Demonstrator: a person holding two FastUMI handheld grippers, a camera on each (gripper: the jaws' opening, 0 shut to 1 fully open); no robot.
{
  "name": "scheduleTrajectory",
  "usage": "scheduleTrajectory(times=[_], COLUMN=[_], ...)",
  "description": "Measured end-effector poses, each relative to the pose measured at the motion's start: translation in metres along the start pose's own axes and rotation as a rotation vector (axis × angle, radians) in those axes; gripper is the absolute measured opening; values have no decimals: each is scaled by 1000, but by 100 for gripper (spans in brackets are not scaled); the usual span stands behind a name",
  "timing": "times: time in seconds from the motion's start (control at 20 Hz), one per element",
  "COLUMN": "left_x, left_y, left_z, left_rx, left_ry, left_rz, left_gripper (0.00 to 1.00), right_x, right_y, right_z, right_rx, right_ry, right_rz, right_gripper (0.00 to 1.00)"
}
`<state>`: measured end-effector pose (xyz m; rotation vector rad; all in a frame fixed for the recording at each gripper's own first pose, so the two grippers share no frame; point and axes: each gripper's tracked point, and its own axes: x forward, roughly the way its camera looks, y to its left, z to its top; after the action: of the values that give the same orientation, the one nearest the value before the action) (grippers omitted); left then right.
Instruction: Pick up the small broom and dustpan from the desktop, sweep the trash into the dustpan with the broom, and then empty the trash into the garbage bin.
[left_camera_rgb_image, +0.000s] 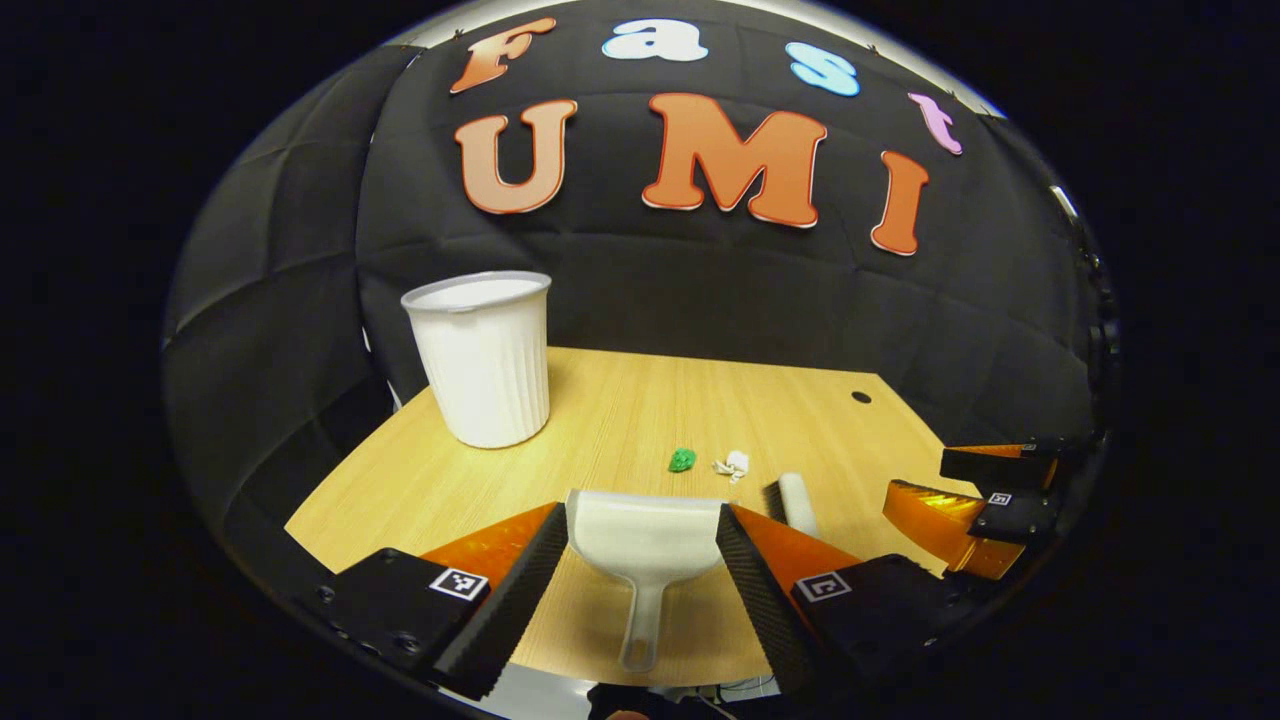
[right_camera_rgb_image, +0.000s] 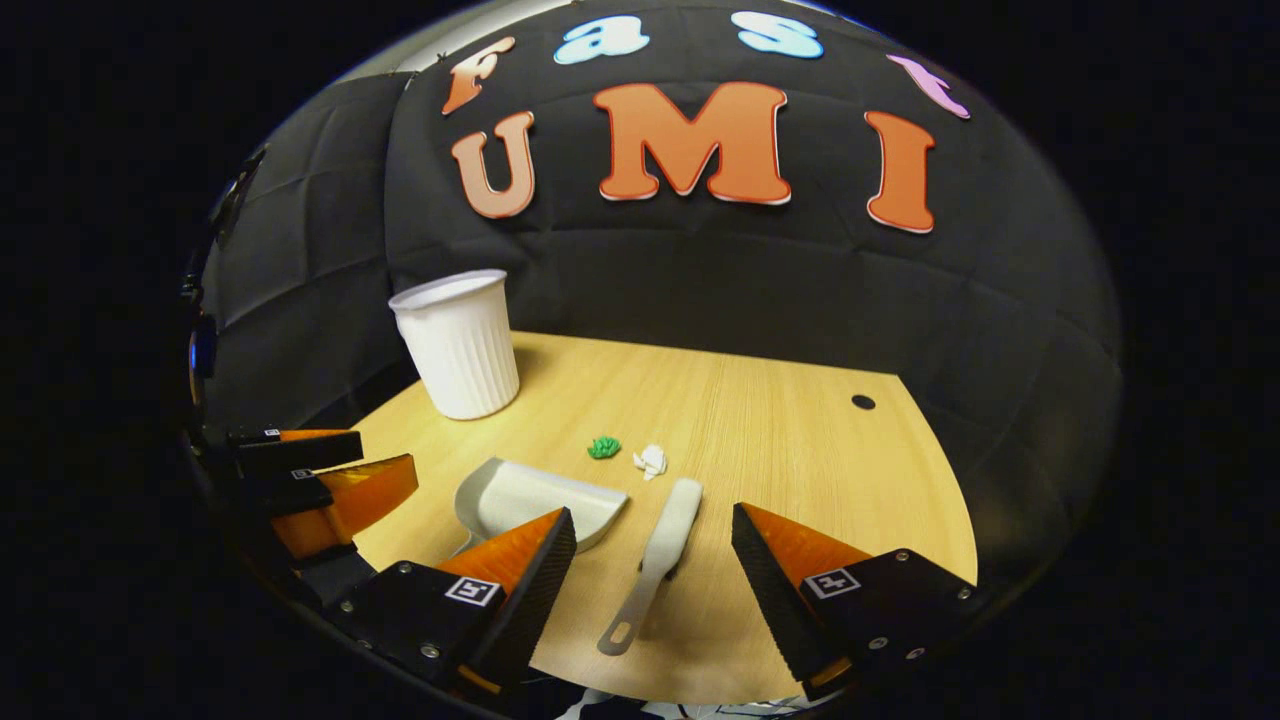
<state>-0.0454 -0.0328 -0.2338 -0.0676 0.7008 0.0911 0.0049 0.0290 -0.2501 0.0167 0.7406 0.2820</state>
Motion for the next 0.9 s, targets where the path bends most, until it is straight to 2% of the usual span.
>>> scheduleTrajectory(times=[0.2,0.35,0.6,0.9], left_x=[31,44,58,67], left_y=[1,1,3,4], left_z=[-47,-81,-120,-127], left_rx=[-35,-13,-49,-45], left_ry=[163,310,511,663], left_rz=[-61,-73,-115,-108], left_gripper=[95,97,98,98], right_x=[27,43,62,80], right_y=[9,11,10,5], right_z=[-38,-66,-103,-130], right_rx=[53,89,105,148], right_ry=[168,273,414,539], right_rz=[-15,-35,-63,-71], right_gripper=[95,95,95,95])
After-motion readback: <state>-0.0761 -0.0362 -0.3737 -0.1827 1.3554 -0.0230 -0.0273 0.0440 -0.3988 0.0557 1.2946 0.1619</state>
